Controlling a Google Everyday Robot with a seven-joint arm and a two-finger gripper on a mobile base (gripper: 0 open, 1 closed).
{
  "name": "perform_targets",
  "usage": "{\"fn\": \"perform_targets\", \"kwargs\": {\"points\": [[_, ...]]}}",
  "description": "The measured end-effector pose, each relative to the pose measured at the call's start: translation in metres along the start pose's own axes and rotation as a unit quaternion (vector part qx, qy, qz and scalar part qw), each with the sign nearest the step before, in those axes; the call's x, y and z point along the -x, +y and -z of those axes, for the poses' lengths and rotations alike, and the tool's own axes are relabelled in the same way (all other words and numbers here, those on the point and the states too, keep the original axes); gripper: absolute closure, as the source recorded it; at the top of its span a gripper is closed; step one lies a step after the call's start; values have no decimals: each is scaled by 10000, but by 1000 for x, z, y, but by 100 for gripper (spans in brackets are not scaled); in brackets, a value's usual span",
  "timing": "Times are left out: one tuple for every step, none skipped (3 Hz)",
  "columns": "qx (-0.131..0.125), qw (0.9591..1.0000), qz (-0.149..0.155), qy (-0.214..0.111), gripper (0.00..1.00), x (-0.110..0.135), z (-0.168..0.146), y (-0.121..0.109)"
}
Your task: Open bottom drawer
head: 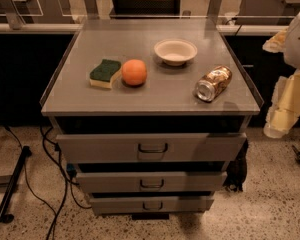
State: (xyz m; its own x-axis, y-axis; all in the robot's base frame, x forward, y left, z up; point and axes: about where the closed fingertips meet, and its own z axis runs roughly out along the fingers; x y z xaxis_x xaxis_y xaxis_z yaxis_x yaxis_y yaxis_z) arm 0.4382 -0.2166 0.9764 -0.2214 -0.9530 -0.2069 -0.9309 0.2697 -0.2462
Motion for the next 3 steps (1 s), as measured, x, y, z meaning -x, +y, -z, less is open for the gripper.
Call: {"fn": "perform_targets", "kwargs": {"points": [[0, 10000, 0, 0, 0, 0, 0, 0], [0, 10000, 0, 0, 13, 0, 0, 0], [0, 10000, 0, 0, 34, 0, 0, 0]]}}
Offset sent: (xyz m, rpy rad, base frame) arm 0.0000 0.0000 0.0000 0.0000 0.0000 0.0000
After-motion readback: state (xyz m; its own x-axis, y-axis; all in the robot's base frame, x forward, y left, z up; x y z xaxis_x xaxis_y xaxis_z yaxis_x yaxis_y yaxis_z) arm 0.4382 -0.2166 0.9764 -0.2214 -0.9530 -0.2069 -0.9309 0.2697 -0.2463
